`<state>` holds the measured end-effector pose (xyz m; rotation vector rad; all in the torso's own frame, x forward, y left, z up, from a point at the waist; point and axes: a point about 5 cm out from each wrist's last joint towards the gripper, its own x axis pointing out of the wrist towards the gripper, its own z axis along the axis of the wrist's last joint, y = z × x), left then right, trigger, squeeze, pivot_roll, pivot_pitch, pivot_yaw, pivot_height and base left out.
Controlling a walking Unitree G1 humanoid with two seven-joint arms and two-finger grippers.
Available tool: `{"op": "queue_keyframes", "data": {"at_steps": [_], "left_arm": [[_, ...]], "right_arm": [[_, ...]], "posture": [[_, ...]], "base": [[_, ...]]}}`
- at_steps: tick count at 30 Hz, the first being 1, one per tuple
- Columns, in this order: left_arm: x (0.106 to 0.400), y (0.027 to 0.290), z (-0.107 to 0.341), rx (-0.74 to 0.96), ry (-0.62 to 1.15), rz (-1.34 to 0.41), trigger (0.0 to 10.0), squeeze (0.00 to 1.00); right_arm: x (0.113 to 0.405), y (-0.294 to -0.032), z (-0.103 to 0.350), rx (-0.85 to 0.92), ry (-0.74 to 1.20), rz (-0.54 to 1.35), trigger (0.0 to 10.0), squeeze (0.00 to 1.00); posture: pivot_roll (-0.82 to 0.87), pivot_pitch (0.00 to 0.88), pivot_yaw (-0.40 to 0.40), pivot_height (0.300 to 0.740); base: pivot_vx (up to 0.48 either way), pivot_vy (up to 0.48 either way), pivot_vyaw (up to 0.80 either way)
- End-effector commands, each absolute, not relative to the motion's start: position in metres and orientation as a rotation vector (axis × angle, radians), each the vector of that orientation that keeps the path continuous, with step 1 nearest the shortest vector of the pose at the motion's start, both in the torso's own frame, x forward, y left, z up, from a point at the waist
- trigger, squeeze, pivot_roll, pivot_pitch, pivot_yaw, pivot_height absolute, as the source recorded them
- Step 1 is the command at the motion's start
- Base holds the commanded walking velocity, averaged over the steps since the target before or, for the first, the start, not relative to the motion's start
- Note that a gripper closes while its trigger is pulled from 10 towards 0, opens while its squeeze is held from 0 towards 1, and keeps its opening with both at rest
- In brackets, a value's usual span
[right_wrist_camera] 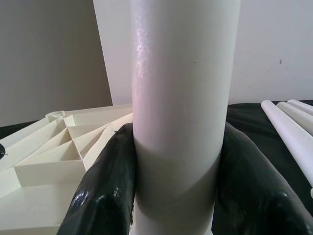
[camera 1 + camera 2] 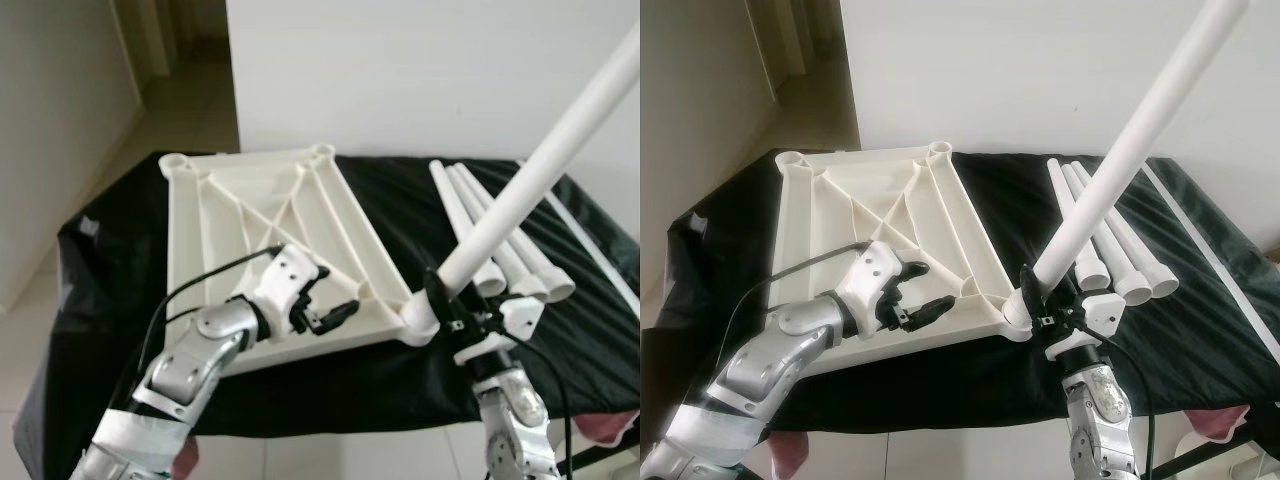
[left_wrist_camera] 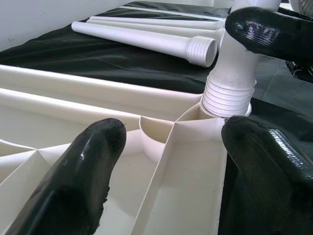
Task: Building children table
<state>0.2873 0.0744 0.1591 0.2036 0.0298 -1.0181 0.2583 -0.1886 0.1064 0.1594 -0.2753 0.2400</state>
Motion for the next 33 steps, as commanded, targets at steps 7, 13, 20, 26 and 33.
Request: {"op": "queue_keyframes", "data": {"at_steps": [7,13,20,26,33], "left_arm": [[0.286,0.073,0.161,0.213,0.028,-1.082,10.0,0.0],[0.286,0.074,0.162,0.213,0.029,-1.078,10.0,0.0],[0.285,0.074,0.161,0.211,0.028,-1.079,10.0,0.0],[0.284,0.072,0.163,0.212,0.025,-1.083,10.0,0.0],[0.283,0.071,0.163,0.211,0.028,-1.081,10.0,0.0]], "right_arm": [[0.249,-0.196,0.062,0.192,-0.021,0.176,10.0,0.0],[0.25,-0.2,0.059,0.167,-0.012,0.048,10.0,0.0],[0.257,-0.201,0.057,0.116,0.018,-0.238,10.0,0.0],[0.267,-0.184,0.059,0.131,0.045,-0.418,10.0,0.0],[0.269,-0.176,0.06,0.152,0.049,-0.437,10.0,0.0]], "posture": [[0.07,0.0,-0.007,0.74],[0.07,0.0,-0.007,0.74],[0.08,0.0,-0.015,0.74],[0.09,0.0,-0.021,0.74],[0.09,0.0,-0.028,0.74]], "base": [[0.0,0.0,0.0],[0.0,0.0,0.0],[0.0,0.0,0.0],[0.0,0.0,0.0],[0.0,0.0,0.0]]}}
